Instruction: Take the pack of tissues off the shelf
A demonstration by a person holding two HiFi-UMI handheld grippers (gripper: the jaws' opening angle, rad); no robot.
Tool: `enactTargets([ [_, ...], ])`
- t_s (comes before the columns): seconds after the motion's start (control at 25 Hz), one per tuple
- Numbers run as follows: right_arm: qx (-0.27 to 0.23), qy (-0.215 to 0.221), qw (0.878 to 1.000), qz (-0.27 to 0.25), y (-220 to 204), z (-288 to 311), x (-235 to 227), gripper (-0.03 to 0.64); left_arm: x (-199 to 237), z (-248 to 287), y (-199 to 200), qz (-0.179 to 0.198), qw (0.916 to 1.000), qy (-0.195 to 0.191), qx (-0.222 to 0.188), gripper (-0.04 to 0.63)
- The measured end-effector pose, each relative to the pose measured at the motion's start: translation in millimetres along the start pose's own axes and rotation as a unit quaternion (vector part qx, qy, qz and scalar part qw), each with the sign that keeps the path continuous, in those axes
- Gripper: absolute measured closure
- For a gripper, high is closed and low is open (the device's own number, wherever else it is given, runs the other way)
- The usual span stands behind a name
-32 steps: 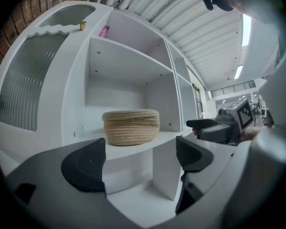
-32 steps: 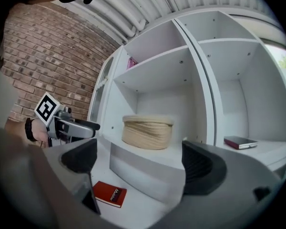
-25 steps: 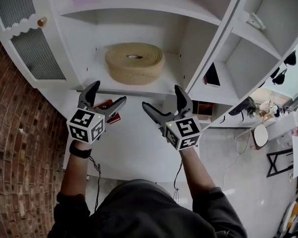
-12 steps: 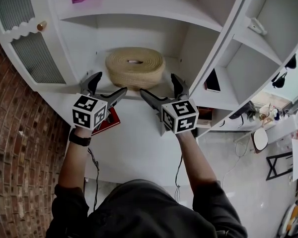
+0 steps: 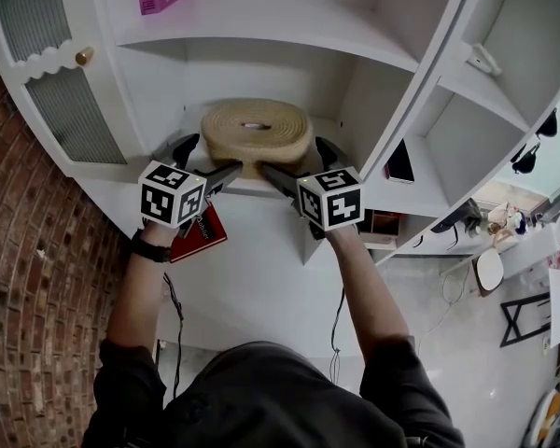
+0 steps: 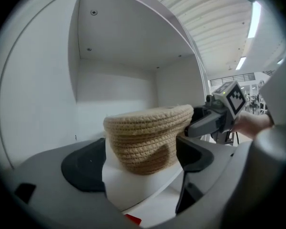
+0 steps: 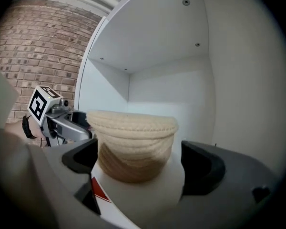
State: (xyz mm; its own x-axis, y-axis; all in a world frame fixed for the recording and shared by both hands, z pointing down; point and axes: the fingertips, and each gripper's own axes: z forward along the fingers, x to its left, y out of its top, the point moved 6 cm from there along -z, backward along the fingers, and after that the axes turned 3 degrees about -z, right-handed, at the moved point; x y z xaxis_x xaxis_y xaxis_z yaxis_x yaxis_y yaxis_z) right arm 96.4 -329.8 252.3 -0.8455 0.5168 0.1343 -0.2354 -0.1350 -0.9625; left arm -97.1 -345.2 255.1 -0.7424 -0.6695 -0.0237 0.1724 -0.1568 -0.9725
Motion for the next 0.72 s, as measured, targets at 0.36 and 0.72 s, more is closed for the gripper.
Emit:
enactTargets([
  [0.36, 0.041, 0.034, 0.999, 0.005, 1.6, 18.8, -4.7, 0.067, 4.2, 21.2, 7.2, 0.006, 0.9980, -0.032, 0.054, 0.132],
  [0.72, 0.049, 0.035, 0.998, -0.006, 2.1, 26.2, -6.0, 0.073, 3.3, 28.9, 6.4, 0.007, 0.9984, -0.036, 0.043, 0.132],
])
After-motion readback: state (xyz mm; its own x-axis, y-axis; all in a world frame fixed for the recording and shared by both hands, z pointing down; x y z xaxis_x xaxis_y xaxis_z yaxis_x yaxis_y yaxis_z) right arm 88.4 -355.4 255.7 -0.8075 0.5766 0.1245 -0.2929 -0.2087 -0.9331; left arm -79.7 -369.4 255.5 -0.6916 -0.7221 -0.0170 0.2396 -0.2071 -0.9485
